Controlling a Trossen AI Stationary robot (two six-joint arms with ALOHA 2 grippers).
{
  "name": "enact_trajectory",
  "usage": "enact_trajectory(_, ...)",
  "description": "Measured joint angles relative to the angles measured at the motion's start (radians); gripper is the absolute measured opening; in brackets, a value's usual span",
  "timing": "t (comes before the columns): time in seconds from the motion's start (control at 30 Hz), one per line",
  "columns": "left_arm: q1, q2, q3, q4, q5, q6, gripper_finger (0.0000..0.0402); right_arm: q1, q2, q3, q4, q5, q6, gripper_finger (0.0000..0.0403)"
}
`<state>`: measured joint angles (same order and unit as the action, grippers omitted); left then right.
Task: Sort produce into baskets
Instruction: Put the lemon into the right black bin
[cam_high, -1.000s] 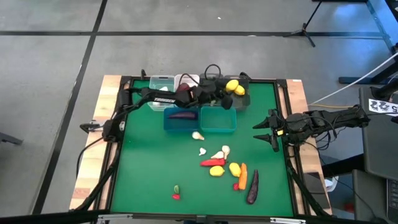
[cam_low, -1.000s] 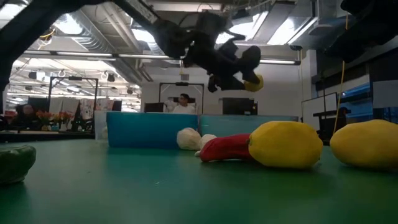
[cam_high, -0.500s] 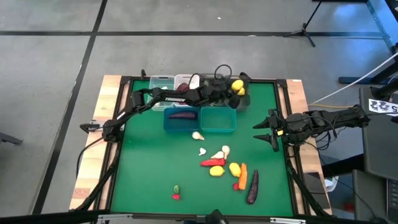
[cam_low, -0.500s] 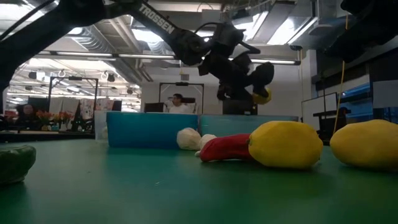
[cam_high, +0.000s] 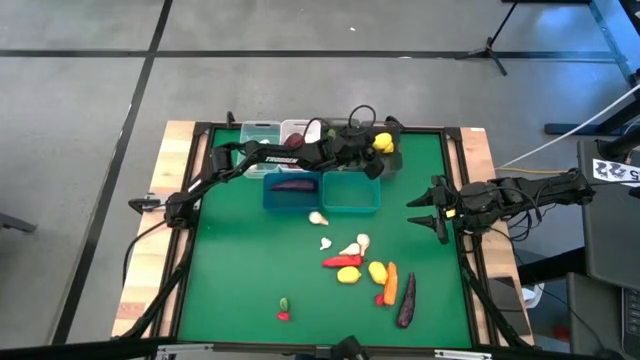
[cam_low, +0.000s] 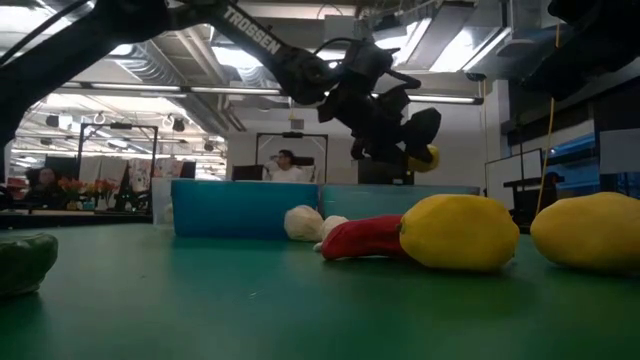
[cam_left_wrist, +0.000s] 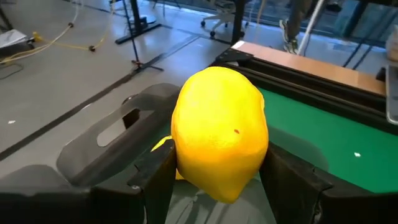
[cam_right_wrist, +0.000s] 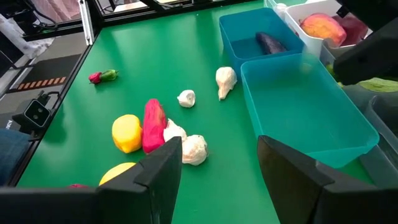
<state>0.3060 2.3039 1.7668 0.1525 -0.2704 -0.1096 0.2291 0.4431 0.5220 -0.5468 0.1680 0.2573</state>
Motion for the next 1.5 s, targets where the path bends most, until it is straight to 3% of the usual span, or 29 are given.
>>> enact_trajectory(0.6, 0.015, 0.0, 0.0, -0.007, 0.077, 0.067, 0.0213, 0.0, 0.0, 0.0, 0.002, 0.0, 0.0, 0.0209)
enact_trajectory(0.73, 0.015, 0.0, 0.0, -0.014, 0.124, 0.083, 0.0247, 0.0, 0.0, 0.0, 0.002, 0.0, 0.0, 0.0209)
enact_trajectory(0.9, 0.018, 0.0, 0.0, -0.014, 0.092, 0.09, 0.0294, 0.0, 0.0, 0.0, 0.002, 0.0, 0.0, 0.0209)
enact_trajectory(1.1, 0.014, -0.006, 0.001, 0.003, 0.085, 0.082, 0.0309, 0.0, 0.0, 0.0, 0.002, 0.0, 0.0, 0.0209)
enact_trajectory(1.5, -0.112, -0.197, 0.017, -0.08, 0.13, 0.167, 0.031, 0.0, 0.0, 0.0, 0.004, 0.0, 0.0, 0.0209)
